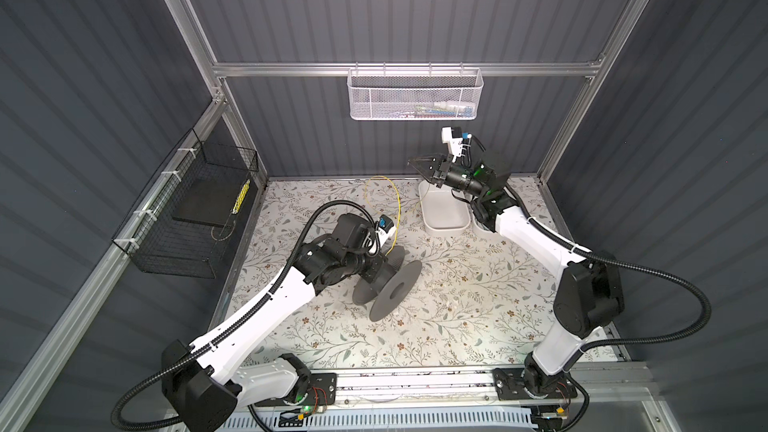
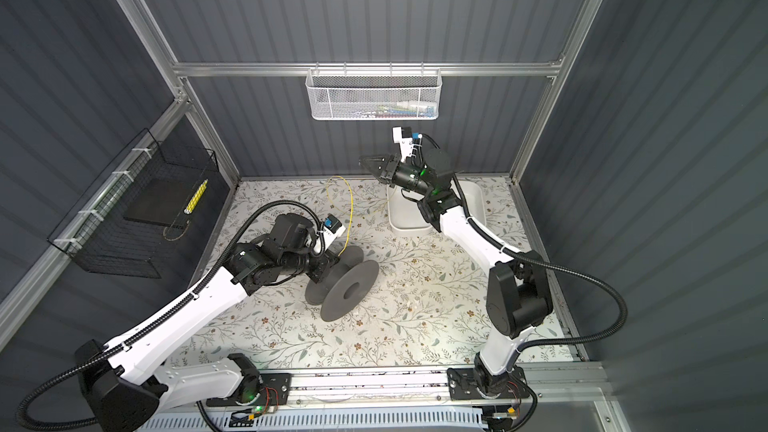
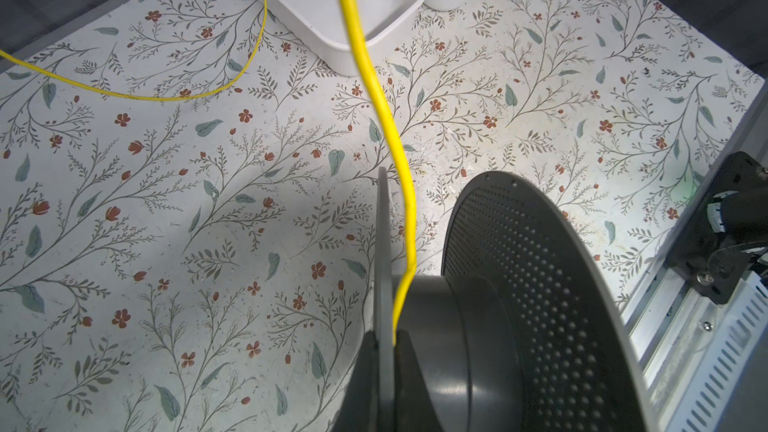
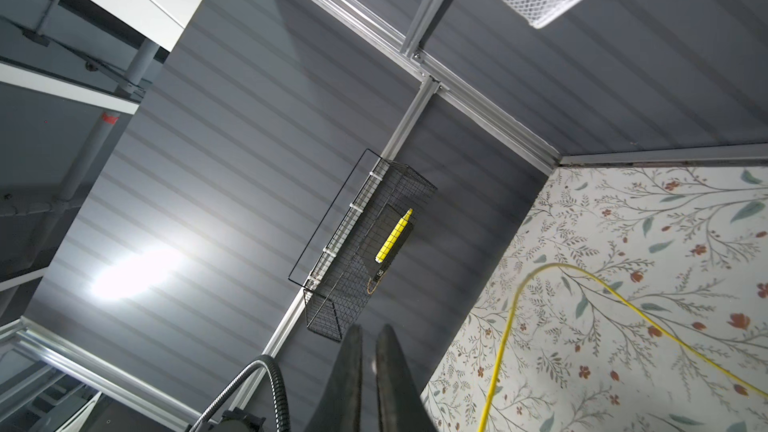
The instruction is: Wrap the cables
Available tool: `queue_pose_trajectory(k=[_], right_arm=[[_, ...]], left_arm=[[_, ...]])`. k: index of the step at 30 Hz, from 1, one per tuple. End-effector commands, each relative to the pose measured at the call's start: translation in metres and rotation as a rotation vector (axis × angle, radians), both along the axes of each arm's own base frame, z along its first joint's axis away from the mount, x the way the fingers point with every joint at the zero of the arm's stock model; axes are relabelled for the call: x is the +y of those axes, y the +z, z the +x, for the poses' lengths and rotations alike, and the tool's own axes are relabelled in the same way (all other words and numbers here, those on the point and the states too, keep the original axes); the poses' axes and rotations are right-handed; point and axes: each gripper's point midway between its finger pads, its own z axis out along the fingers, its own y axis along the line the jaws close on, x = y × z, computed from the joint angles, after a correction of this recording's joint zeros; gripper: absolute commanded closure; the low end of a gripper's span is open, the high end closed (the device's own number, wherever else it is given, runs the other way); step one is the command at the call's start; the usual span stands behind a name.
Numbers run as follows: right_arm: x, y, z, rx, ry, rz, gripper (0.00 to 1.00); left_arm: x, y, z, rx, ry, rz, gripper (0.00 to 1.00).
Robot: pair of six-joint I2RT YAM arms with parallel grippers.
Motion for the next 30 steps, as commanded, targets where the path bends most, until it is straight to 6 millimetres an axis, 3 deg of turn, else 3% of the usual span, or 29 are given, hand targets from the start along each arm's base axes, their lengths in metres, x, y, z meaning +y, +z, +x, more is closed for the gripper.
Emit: queue_pose_trajectory(k=[1, 5, 8, 10, 16, 20, 27, 30], right_arm=[[-0.006, -0.008, -0.007, 0.001, -0.025, -0.028, 0.75], [-0.019, -0.053, -0.016, 0.048, -0.094, -0.221, 0.62], [-0.017, -0.081, -0.021, 0.103, -0.015, -0.292, 0.52], [-0.005, -0.09, -0.026, 0.133, 0.095, -0.284, 0.47], [0.029, -0.098, -0.041, 0.168, 0.229, -0.247, 0.41], [0.047, -0.101, -0.046, 0.175, 0.284, -0.214, 0.43], [0.05, -0.09, -0.043, 0.17, 0.277, -0.135, 0.48], [0.044, -0.097, -0.038, 0.185, 0.237, -0.167, 0.49]], left_arm=[[-0.001, 0.024, -0.005, -0.034, -0.013, -0.046, 1.0], [-0.001, 0.016, -0.008, -0.02, -0.022, -0.044, 1.0], [0.0, 0.012, -0.009, -0.016, -0.031, -0.028, 1.0], [0.0, 0.011, -0.012, -0.007, -0.046, -0.019, 1.0], [0.001, 0.001, -0.013, 0.02, -0.047, 0.005, 1.0], [0.001, -0.003, -0.013, 0.03, -0.036, 0.006, 1.0], [0.004, -0.011, -0.015, 0.057, -0.012, 0.002, 1.0], [0.004, -0.009, -0.015, 0.055, -0.005, -0.001, 1.0]])
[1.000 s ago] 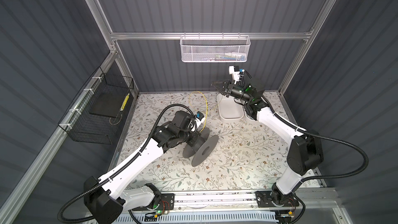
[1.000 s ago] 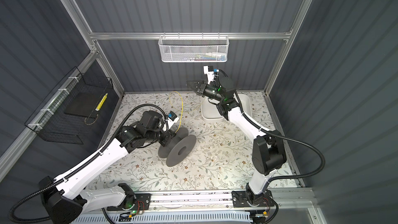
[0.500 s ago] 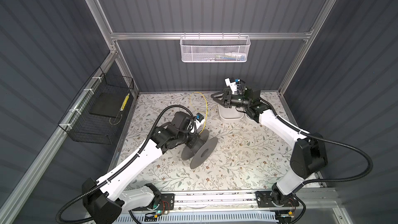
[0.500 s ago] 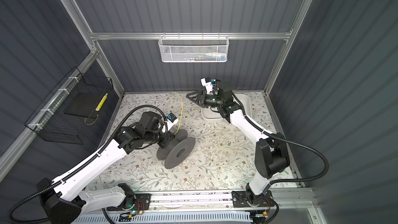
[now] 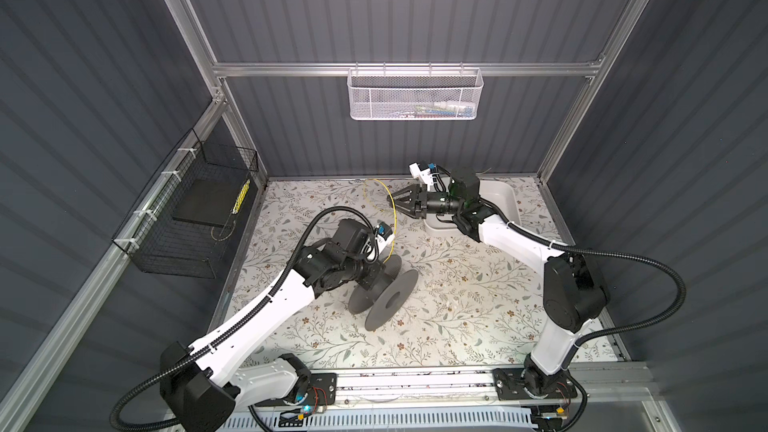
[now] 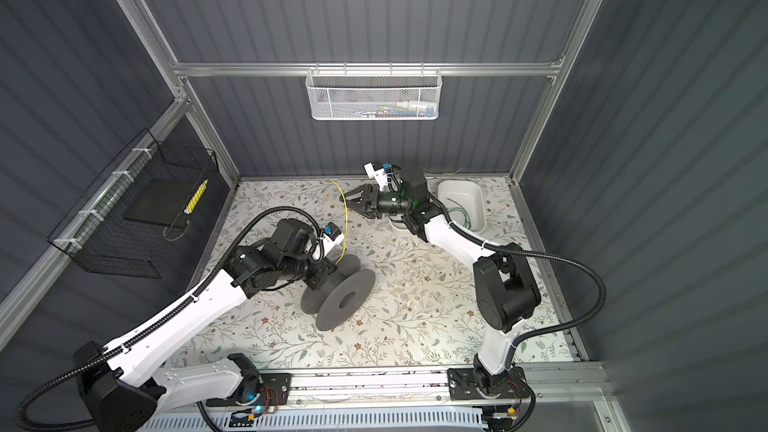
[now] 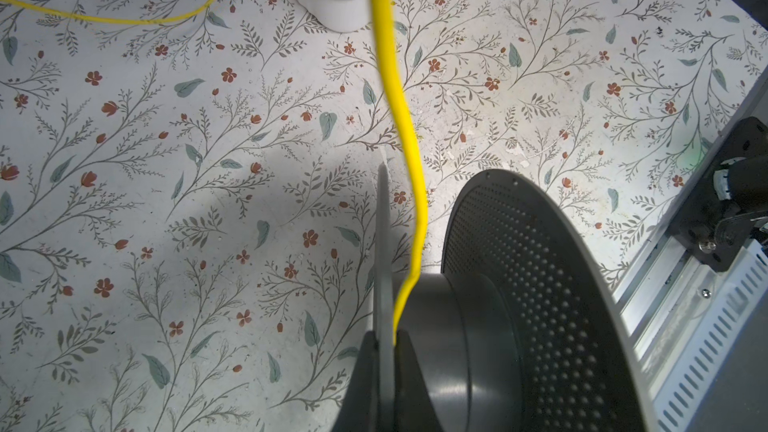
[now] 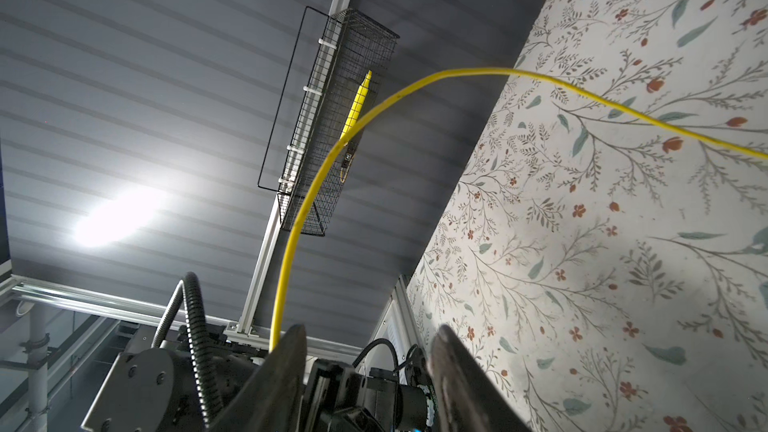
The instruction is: Wrap the cables
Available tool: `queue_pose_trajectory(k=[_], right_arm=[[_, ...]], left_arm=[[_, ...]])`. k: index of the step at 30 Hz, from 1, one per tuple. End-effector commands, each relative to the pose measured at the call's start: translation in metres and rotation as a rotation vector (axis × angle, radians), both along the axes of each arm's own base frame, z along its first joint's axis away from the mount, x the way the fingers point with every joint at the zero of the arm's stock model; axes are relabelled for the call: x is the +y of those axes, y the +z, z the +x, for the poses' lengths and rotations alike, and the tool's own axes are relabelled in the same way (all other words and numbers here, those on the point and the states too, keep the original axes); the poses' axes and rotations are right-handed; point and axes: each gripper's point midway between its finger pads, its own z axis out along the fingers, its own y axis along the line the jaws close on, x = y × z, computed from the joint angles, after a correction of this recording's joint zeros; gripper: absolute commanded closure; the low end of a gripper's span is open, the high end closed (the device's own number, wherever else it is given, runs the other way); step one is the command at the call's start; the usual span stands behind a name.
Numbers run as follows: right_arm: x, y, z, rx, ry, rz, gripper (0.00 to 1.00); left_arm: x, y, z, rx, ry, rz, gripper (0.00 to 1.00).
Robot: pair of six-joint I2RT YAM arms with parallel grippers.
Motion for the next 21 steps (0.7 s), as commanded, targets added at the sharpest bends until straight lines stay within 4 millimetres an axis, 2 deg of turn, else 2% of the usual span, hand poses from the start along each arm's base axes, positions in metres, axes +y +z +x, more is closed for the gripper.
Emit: queue_pose_trajectory(k=[1, 5, 10, 17, 21], right_arm=[[-0.011, 0.004, 0.003, -0.022, -0.04, 0.001, 0.49], [-0.036, -0.013, 0.019, 0.004, -0.155, -0.052, 0.47], [-0.038, 0.002, 0.014, -0.03, -0.143, -0.017, 0.46], [-0.012, 0.004, -0.014, -0.08, -0.024, -0.047, 0.42], [0.003, -0.004, -0.011, -0.052, 0.003, -0.05, 0.46]], left_arm=[[-0.005, 0.011, -0.002, -0.007, 0.0, -0.05, 1.0], [-0.006, 0.009, -0.002, 0.002, 0.0, -0.046, 1.0], [-0.007, 0.007, 0.0, 0.005, 0.001, -0.042, 1.0], [-0.007, 0.007, -0.001, 0.009, -0.003, -0.039, 1.0], [-0.008, 0.008, -0.001, 0.013, -0.005, -0.04, 1.0]])
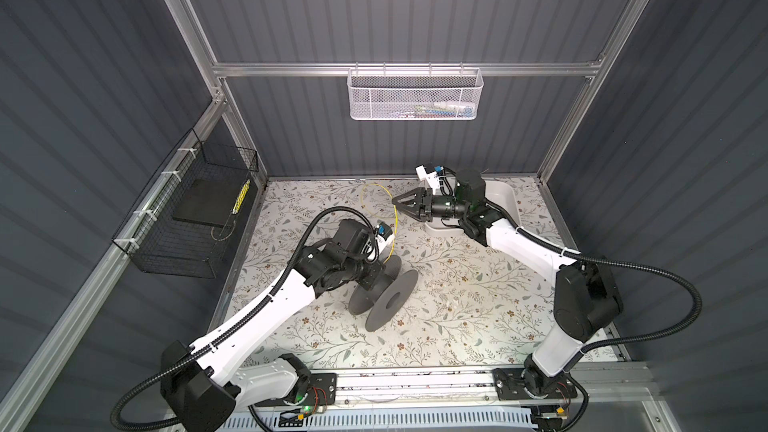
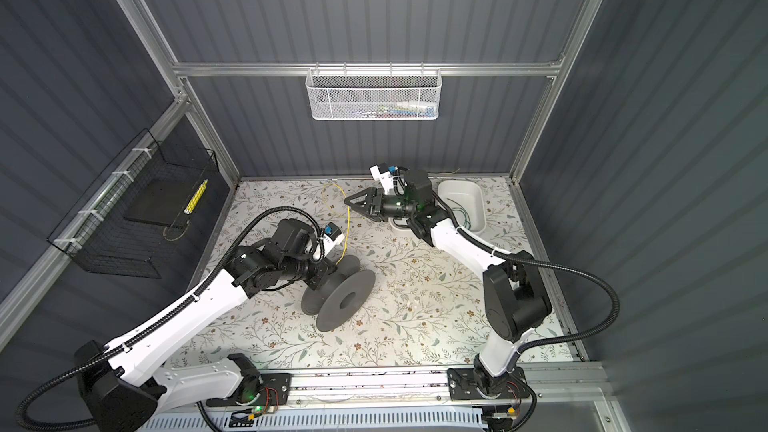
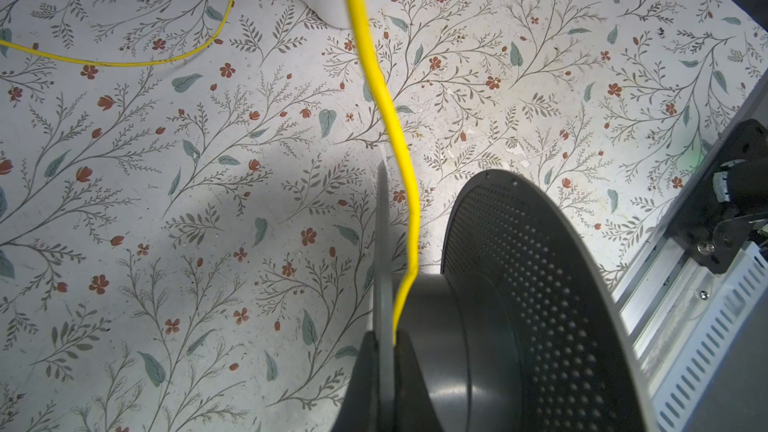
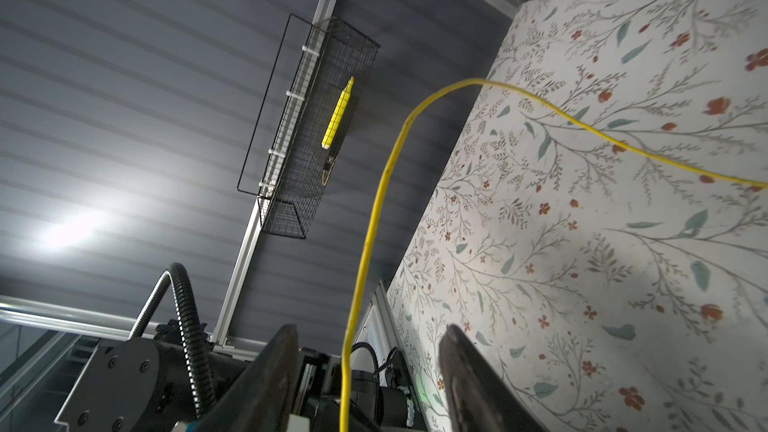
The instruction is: Wrap the cables
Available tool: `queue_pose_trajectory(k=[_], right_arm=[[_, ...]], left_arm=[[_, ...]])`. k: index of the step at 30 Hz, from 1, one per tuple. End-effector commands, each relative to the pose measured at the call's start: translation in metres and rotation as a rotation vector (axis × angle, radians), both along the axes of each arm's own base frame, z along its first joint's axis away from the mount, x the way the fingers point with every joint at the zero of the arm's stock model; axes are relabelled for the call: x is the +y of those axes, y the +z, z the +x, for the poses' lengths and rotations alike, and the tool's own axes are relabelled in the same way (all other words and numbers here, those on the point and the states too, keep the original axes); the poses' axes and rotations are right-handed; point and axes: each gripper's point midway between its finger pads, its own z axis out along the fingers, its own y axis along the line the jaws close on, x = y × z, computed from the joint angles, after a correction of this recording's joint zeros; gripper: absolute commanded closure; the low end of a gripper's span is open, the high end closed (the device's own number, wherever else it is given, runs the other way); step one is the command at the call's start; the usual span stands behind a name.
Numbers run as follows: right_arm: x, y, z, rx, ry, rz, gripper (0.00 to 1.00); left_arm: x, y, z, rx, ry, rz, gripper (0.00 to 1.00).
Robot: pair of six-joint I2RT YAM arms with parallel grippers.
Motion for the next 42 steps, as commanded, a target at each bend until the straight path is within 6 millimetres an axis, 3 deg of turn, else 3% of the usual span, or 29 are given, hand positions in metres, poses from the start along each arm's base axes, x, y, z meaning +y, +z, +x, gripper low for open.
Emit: queue_pose_trajectory(k=[1, 6, 18, 21, 28, 42], right_arm=[[0.011, 0.007, 0.001, -0.016, 0.055, 0.034, 0.5], [0.023, 0.032, 0.004, -0.023, 0.102, 0.117, 0.65], [0.022, 0.101, 0.025, -0.043, 0.134, 0.364, 0.79], [0.008, 0.117, 0.029, -0.068, 0.097, 0.411, 0.85], [-0.049, 0.137, 0.055, -0.125, -0.079, 0.439, 0.91], [-0.131, 0.193, 0.052, -0.279, -0.259, 0.434, 0.97]], left_arm=[[-0.008, 0.009, -0.001, 0.005, -0.01, -0.038, 1.0], [-0.007, 0.008, -0.002, 0.01, -0.008, -0.032, 1.0], [-0.001, 0.005, -0.005, 0.01, -0.001, -0.02, 1.0], [0.002, 0.006, -0.006, 0.001, 0.002, -0.018, 1.0], [0.008, 0.006, -0.01, -0.002, 0.021, -0.019, 1.0], [0.024, 0.02, -0.014, -0.042, 0.081, -0.032, 1.0]])
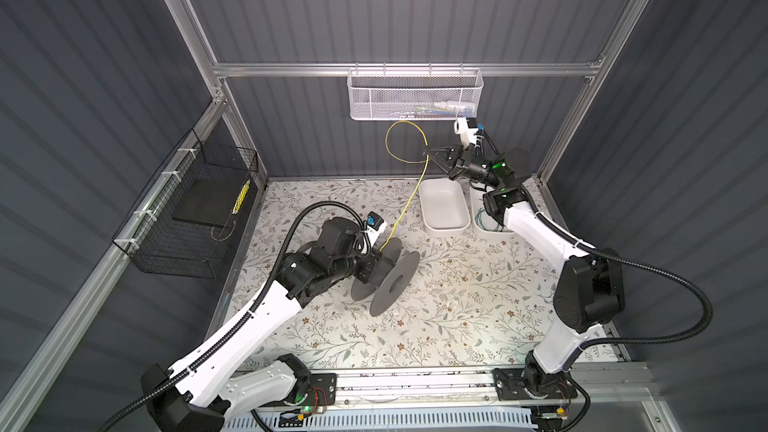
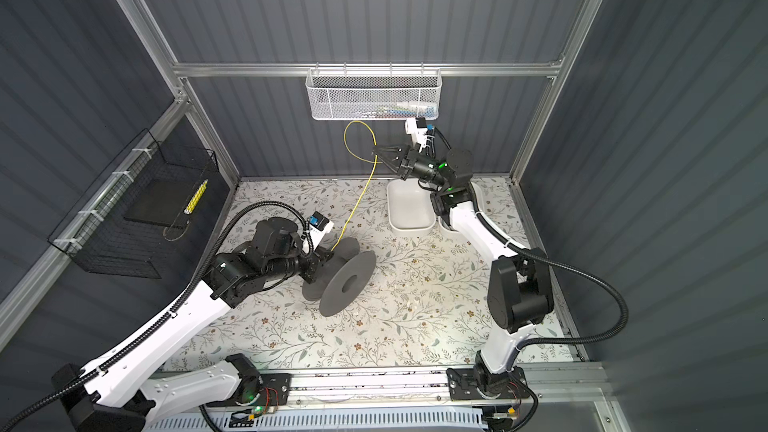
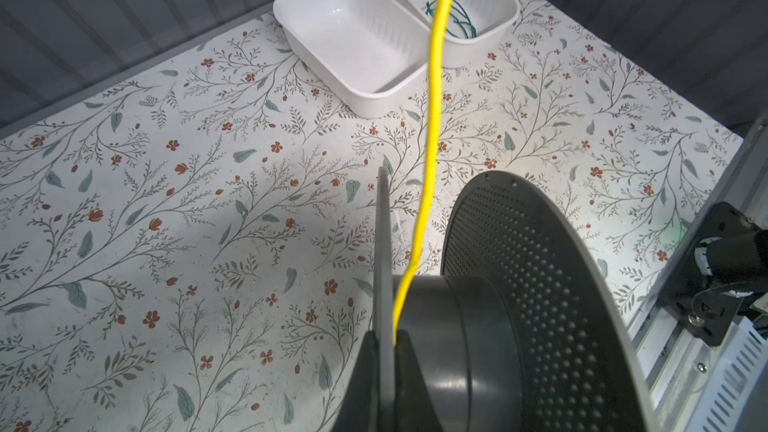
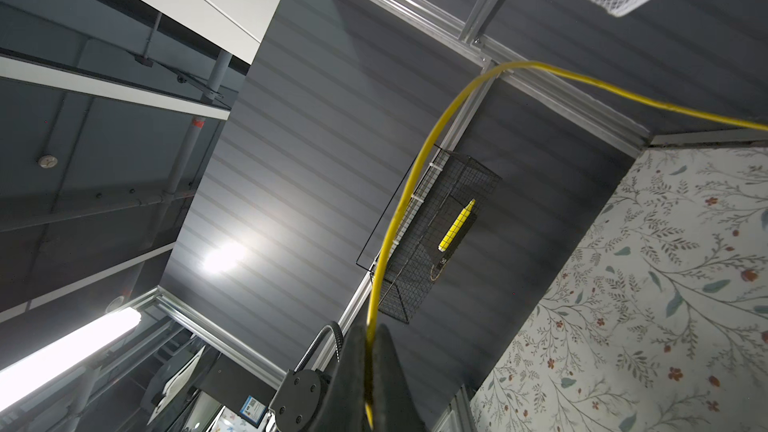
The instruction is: Wrap the cables
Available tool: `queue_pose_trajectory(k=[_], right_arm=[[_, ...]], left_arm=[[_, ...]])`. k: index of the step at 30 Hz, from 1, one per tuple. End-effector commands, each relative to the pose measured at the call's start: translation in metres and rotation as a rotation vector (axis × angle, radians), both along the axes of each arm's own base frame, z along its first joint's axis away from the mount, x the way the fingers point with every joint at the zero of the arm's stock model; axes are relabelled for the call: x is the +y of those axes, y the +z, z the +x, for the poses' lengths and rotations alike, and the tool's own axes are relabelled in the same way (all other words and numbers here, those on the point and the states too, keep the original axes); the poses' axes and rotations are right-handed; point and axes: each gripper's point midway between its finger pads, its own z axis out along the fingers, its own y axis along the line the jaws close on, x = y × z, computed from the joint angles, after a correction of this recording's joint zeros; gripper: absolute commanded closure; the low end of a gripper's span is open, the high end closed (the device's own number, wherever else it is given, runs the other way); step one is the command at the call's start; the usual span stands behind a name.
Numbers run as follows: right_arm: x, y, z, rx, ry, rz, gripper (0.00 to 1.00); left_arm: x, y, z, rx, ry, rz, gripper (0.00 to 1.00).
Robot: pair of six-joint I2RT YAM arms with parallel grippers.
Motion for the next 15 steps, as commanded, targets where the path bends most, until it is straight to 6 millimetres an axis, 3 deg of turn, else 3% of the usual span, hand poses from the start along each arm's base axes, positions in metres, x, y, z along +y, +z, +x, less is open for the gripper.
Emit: queue_pose_trajectory(k=[1, 4, 7, 15], right_arm=[[-0.048, 0.05, 0.005, -0.138, -0.193, 0.077, 0.98], [-0.058, 0.057, 0.004, -0.152, -0.227, 0.082, 1.0], [-0.061, 0.053, 0.003, -0.152, -0.267, 0.057, 1.0], [-0.078, -0.028, 0.013, -0.065, -0.472, -0.213, 1.0]], left_arm=[[0.022, -0.031, -0.025, 0.127, 0.018, 0.096, 1.0], [0.024, -0.03, -0.028, 0.13, 0.021, 0.098, 1.0], [0.025, -0.025, -0.031, 0.127, 0.013, 0.083, 1.0], [0.036, 0.001, -0.035, 0.076, 0.025, 0.083, 1.0]])
